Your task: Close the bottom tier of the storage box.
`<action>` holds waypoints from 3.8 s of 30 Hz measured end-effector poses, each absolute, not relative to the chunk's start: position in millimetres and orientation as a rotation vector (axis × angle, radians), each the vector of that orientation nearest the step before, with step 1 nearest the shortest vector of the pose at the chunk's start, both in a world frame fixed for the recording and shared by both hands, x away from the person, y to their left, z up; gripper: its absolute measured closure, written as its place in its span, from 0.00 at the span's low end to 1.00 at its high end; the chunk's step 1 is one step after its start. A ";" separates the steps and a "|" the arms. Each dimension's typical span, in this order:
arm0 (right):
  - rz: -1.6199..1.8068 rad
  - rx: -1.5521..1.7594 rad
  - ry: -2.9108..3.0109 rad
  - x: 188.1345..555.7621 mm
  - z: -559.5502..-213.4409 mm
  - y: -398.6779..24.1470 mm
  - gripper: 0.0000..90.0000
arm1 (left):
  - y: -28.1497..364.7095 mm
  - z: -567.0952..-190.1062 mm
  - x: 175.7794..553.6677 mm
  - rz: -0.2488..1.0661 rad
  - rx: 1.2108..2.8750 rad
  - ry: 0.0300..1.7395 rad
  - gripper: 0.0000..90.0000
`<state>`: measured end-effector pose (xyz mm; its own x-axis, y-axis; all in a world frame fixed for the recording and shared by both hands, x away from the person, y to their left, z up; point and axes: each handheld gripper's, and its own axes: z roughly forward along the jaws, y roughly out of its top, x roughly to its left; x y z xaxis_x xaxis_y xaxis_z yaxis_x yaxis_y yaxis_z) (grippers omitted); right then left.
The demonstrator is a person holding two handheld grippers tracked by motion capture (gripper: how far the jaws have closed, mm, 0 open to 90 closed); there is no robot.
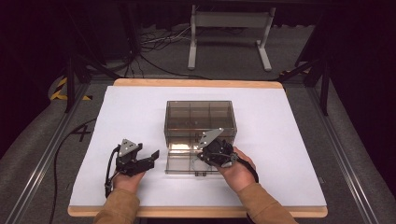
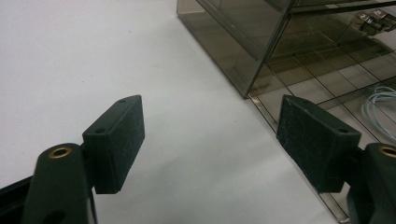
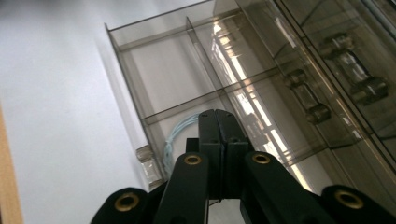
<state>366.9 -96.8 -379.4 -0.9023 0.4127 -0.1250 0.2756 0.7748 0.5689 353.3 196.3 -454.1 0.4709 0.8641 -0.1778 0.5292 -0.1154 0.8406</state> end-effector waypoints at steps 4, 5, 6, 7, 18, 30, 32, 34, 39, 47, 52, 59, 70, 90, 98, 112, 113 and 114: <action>0.831 0.519 2.737 361.4 -377.4 -95.7 1.00 | 196.4 -454.0 353.1 0.449 1.783 1.185 0.27; 0.836 0.515 2.739 360.2 -377.3 -95.4 1.00 | 196.4 -454.0 353.1 0.449 1.783 1.185 0.27; 0.841 0.514 2.738 358.8 -377.3 -94.9 1.00 | 196.3 -454.1 353.4 0.449 1.784 1.184 0.27; 0.842 0.501 2.745 357.4 -377.2 -94.4 1.00 | 196.3 -454.0 353.5 0.449 1.784 1.186 0.27; 0.843 0.436 2.796 346.9 -383.9 -89.7 1.00 | 195.9 -454.3 353.1 0.451 1.780 1.185 0.27; 0.819 0.363 2.843 337.4 -392.0 -86.7 1.00 | 195.5 -454.1 353.2 0.454 1.787 1.185 0.27; 0.804 0.361 2.849 336.7 -393.8 -86.5 1.00 | 195.6 -454.2 353.2 0.454 1.786 1.184 0.27; 0.793 0.357 2.858 336.3 -395.8 -86.2 1.00 | 195.5 -454.2 353.3 0.454 1.787 1.185 0.27; 0.779 0.346 2.874 334.7 -400.2 -85.5 1.00 | 195.3 -454.2 353.1 0.453 1.787 1.185 0.27; 0.757 0.331 2.896 332.6 -405.0 -85.1 1.00 | 195.0 -454.3 353.2 0.457 1.790 1.184 0.27; 0.743 0.330 2.908 332.3 -408.1 -85.4 1.00 | 194.8 -454.3 353.1 0.456 1.791 1.184 0.27; 0.732 0.344 2.918 331.8 -412.9 -85.2 1.00 | 194.8 -454.2 353.0 0.454 1.793 1.183 0.27; 0.710 0.363 2.925 333.1 -420.2 -86.1 1.00 | 194.6 -454.3 353.1 0.454 1.795 1.184 0.27; 0.710 0.368 2.913 335.8 -423.7 -87.8 1.00 | 194.4 -454.3 353.1 0.456 1.799 1.186 0.27; 0.717 0.365 2.897 338.3 -423.8 -88.0 1.00 | 194.3 -454.3 353.1 0.456 1.799 1.186 0.27; 0.703 0.368 2.873 348.3 -423.2 -85.8 1.00 | 194.3 -454.3 353.2 0.456 1.798 1.186 0.27; 0.704 0.373 2.877 349.3 -422.9 -86.1 1.00 | 194.3 -454.3 353.2 0.456 1.799 1.186 0.27; 0.713 0.375 2.874 350.5 -423.3 -86.2 1.00 | 194.3 -454.3 353.2 0.456 1.799 1.185 0.27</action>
<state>350.5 -86.2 -423.3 -0.9564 0.2779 -0.0902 0.2035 0.8551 0.4768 353.2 194.3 -454.3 0.4712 0.8664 -0.1652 0.5320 -0.1298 0.8367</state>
